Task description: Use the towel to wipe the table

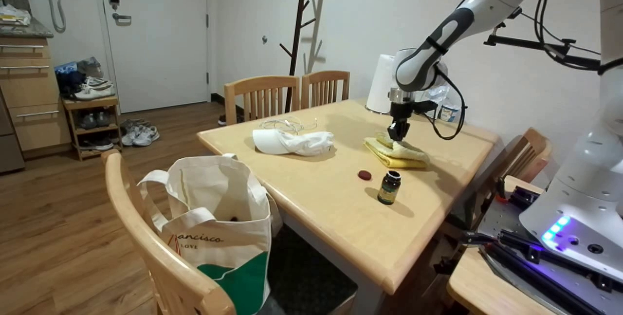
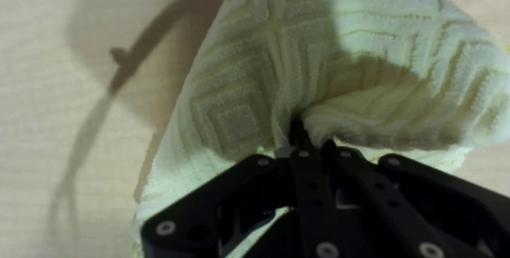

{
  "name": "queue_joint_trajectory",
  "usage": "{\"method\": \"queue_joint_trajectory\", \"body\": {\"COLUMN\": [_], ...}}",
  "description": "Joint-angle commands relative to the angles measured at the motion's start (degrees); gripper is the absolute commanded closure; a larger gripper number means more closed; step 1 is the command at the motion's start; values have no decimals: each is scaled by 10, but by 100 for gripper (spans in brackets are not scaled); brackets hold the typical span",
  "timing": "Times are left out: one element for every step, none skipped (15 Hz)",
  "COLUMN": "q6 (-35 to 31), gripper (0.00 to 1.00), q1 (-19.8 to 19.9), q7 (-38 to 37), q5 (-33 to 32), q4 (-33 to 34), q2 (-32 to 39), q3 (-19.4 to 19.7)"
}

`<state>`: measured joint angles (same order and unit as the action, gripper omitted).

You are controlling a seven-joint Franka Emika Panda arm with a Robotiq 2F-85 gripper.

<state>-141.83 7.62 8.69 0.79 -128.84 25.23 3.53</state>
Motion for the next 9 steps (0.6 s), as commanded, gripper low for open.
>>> {"method": "queue_joint_trajectory", "body": {"q6": [-58, -73, -86, -103, -127, -145, -163, -181, -190], "gripper": [99, 99, 99, 99, 99, 99, 99, 99, 99], "q1": [15, 17, 20, 20, 20, 21, 19, 15, 11], "q7": [6, 7, 11, 11, 10, 12, 10, 6, 3], "q5": [15, 22, 32, 37, 42, 52, 57, 55, 45], "q4": [-110, -129, -146, -162, -172, -179, -183, -189, -192], "q2": [-42, -50, -58, -65, -72, -81, -94, -101, -112], "q3": [1, -1, -5, -6, -7, -13, -16, -15, -12]}}
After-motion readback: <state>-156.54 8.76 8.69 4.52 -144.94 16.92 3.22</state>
